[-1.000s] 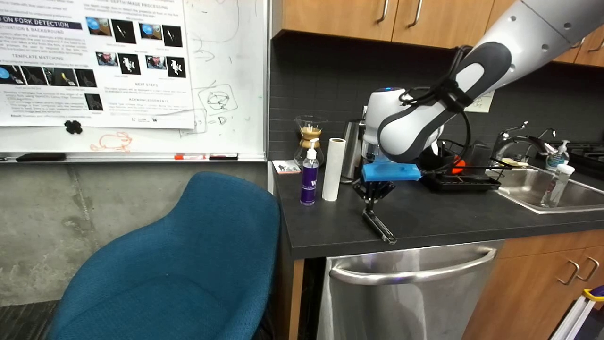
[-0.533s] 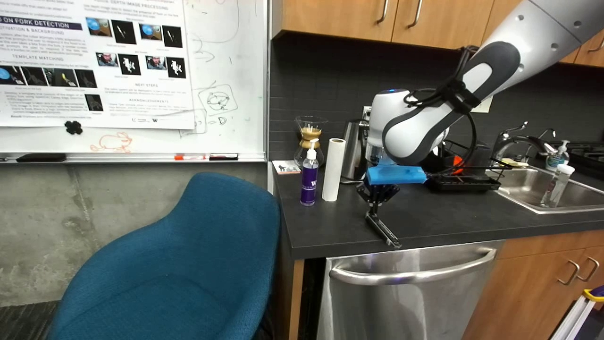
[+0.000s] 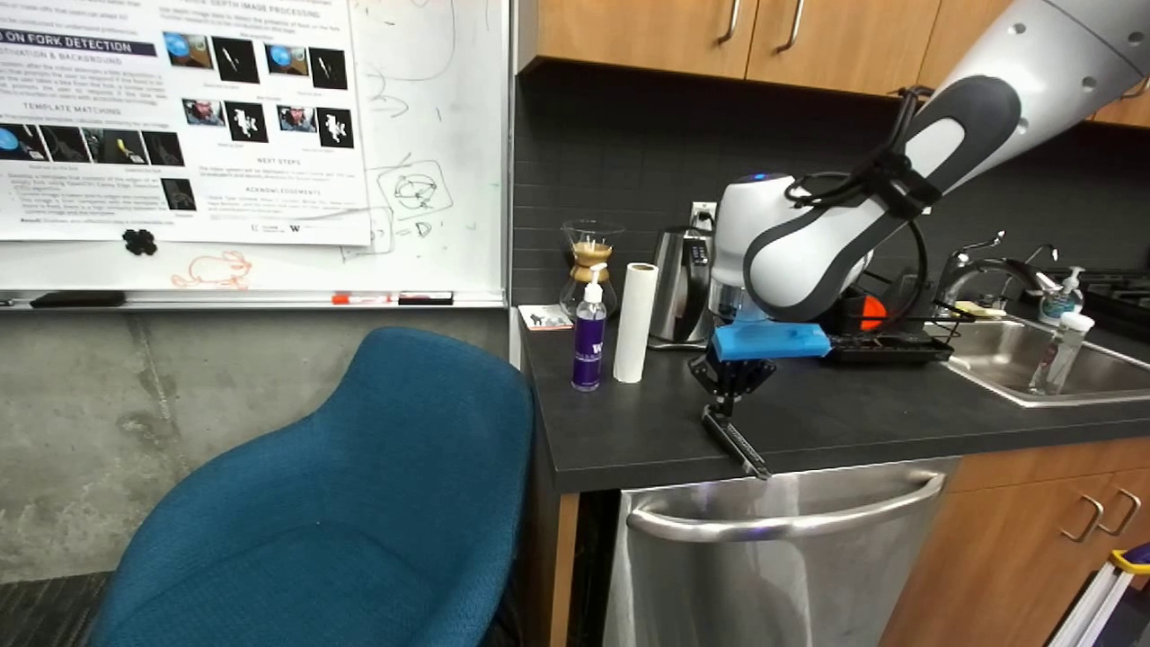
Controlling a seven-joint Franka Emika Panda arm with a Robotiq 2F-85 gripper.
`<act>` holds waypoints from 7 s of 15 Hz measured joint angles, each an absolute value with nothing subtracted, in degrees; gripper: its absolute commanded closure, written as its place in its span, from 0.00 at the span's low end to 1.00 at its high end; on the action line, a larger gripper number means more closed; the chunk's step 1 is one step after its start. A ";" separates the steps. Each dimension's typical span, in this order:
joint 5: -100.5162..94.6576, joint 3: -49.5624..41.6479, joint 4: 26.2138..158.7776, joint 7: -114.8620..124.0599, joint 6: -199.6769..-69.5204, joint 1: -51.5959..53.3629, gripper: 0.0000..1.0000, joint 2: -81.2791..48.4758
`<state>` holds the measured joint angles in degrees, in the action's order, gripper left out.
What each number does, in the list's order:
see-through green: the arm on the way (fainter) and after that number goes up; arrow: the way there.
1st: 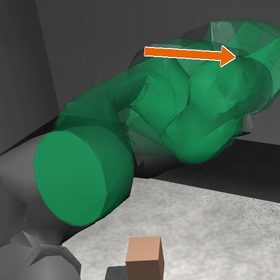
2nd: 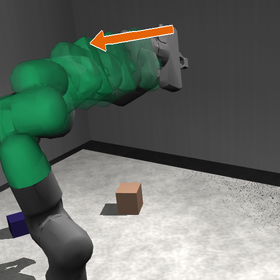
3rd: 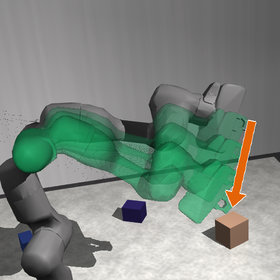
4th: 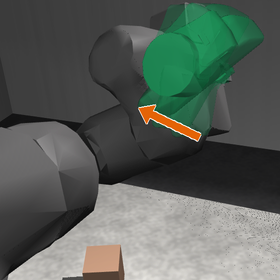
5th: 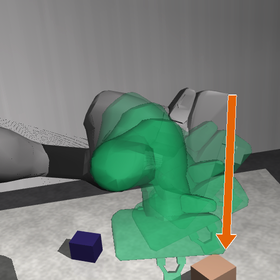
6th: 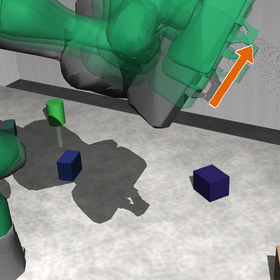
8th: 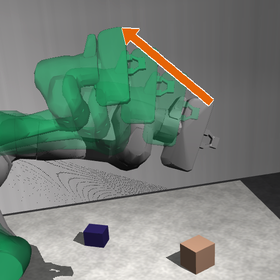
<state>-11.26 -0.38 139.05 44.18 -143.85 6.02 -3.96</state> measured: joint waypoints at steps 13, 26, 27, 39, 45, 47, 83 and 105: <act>-7.53 0.72 144.03 43.12 -145.96 5.84 0.65 0.31; 13.71 0.70 154.30 28.68 -149.25 3.36 0.00 12.11; 14.64 0.70 155.12 28.35 -149.34 3.26 0.00 13.11; 27.12 -2.63 159.42 12.99 -148.36 3.23 0.00 18.14; 29.58 -5.69 159.44 7.33 -146.05 2.52 0.00 17.47; 29.48 -5.69 159.43 7.32 -145.53 2.09 0.00 17.42; -12.21 39.50 154.90 47.69 -132.09 6.25 0.00 22.46; -34.61 27.04 135.80 77.34 -115.48 15.58 0.00 -5.33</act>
